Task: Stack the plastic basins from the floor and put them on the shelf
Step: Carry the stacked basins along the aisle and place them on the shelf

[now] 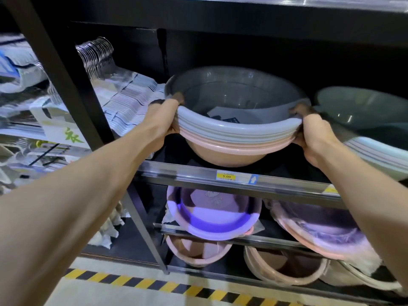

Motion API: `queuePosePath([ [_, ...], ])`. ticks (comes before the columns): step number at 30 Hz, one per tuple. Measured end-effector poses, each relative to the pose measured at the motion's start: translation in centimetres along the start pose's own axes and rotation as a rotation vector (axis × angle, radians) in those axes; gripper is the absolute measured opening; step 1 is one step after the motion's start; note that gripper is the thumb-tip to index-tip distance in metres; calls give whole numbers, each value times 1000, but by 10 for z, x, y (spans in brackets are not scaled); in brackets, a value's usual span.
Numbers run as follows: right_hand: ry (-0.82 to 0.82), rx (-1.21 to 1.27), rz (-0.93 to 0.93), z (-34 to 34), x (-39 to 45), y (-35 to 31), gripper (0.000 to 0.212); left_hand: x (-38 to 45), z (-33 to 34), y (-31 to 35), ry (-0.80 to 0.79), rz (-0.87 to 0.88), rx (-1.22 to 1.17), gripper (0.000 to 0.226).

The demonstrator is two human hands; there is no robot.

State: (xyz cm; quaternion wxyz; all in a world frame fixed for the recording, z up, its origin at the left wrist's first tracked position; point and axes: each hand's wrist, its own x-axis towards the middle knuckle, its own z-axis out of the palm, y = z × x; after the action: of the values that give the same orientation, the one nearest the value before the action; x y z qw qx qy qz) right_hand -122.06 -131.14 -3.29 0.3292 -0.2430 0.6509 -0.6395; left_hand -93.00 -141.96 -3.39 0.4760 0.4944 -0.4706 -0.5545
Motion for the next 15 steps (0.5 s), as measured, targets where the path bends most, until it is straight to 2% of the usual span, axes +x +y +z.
queuePosePath([
  [2,10,28,8,3,4,5,43,5,1,-6,-15,11,-11,32],
  [4,35,36,-3,7,7,9,56,9,1,-10,-4,18,-25,33],
  [7,66,46,-7,10,13,11,60,15,4,-14,-1,13,-48,36],
  [11,58,48,-5,11,14,11,61,17,4,-17,-14,15,-66,27],
  [15,-22,-3,46,8,7,4,69,13,1,-12,-40,-8,3,40],
])
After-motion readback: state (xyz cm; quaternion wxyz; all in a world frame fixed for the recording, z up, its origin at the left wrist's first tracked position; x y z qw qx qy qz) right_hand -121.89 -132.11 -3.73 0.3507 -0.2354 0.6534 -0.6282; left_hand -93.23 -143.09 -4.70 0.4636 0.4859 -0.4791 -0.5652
